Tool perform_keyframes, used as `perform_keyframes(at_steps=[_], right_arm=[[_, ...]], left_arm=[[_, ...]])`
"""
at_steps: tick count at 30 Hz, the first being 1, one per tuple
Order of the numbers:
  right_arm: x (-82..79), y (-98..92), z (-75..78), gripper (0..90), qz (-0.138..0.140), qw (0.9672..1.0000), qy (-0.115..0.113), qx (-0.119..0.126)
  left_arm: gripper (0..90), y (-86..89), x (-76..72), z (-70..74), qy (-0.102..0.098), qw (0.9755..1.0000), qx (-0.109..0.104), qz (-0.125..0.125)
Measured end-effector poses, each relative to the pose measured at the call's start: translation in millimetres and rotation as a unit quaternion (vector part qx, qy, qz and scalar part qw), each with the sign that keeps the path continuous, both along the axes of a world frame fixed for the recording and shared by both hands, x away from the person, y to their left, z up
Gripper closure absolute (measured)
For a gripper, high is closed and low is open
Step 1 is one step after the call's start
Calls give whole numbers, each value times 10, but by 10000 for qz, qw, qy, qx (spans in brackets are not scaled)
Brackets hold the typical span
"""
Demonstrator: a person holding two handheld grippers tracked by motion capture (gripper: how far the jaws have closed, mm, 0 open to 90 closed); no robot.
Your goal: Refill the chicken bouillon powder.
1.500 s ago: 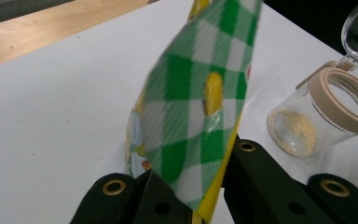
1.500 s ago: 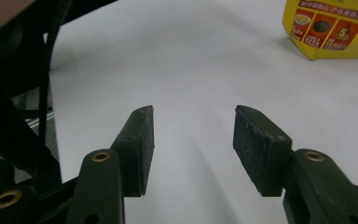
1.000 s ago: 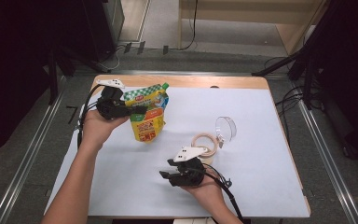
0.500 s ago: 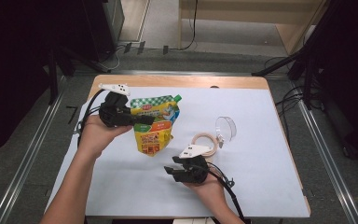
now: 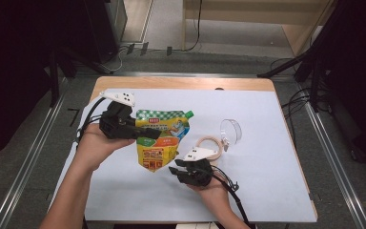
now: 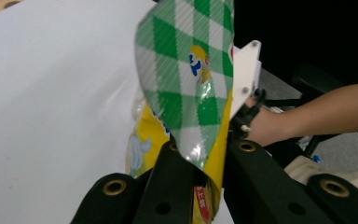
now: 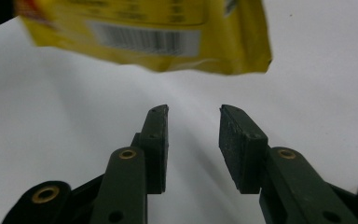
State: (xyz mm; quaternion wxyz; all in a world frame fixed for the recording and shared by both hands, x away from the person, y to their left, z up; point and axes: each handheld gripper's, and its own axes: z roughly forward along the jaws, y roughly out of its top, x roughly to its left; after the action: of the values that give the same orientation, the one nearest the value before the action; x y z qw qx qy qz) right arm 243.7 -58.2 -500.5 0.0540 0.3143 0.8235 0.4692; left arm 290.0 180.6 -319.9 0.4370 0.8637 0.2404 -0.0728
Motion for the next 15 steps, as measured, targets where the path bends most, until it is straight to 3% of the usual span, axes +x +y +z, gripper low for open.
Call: perform_keyframes(at_steps=[4, 8, 12, 15], right_arm=[[-12, 9, 12, 672, -54, 10000, -50, 29], [-33, 10, 17, 736, -125, 9997, -190, 79], [-60, 24, 38, 753, -62, 9990, -379, 220], [-98, 58, 57, 744, -9, 9987, -511, 69]], left_arm=[[900, -33, -60, 55, 52, 9999, -46, -157], [900, -80, -105, 72, 260, 9992, -85, -286], [900, -71, -74, 16, 360, 9992, -71, -166], [900, -47, -31, -26, 459, 9987, -195, -48]])
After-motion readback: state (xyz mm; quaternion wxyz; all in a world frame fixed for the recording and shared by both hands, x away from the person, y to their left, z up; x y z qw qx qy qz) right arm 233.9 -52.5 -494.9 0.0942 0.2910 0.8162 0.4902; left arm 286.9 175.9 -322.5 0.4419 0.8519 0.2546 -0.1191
